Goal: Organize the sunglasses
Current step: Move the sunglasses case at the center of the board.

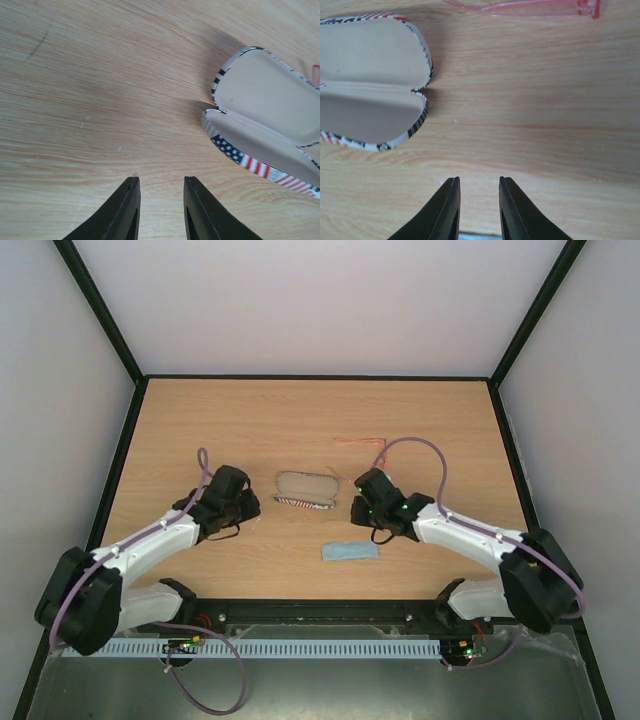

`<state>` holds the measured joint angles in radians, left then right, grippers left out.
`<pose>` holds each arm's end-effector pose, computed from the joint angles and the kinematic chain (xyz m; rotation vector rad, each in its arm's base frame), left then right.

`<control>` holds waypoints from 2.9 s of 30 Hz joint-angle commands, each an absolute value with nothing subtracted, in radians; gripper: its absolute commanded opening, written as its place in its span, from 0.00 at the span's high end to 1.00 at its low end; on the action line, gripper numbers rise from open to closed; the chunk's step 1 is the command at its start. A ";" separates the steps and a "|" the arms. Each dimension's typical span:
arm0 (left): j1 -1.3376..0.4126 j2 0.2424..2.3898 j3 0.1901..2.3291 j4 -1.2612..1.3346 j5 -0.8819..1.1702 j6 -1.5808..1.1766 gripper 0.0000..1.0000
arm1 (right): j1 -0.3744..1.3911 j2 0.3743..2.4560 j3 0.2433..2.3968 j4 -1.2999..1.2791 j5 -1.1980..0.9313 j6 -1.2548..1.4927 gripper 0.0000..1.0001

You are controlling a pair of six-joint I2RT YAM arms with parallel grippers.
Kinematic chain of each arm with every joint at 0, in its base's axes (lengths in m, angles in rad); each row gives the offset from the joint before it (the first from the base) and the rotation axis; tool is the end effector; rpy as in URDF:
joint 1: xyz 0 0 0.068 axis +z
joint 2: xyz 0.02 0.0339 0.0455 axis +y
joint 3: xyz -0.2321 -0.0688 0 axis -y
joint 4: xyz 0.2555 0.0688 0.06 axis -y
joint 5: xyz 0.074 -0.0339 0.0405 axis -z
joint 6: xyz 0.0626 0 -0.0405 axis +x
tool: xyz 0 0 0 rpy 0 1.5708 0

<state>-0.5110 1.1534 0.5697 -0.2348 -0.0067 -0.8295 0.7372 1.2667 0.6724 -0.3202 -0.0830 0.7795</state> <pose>0.2318 -0.1295 0.1352 -0.3968 2.4496 -0.6023 0.2031 0.1914 0.1335 0.0185 2.6346 0.6962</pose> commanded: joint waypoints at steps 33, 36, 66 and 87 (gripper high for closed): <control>-0.517 1.634 0.743 -0.009 0.033 -0.764 0.82 | 0.686 1.729 0.984 -0.269 -0.077 0.673 0.74; -0.538 1.638 0.745 -0.009 0.030 -0.770 0.83 | 0.686 1.723 0.981 -0.268 -0.079 0.675 0.74; -0.742 1.458 0.761 -0.137 -0.026 -0.842 0.82 | 0.652 1.502 0.855 -0.340 -0.024 0.656 0.74; -0.492 1.641 0.858 -0.073 0.050 -0.721 0.84 | 0.620 1.281 0.687 -0.415 -0.002 0.701 0.67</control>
<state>-0.4755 1.6226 0.8501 -0.1143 0.0216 -0.7277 0.6209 1.3716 0.7338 -0.3630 -0.0315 0.6651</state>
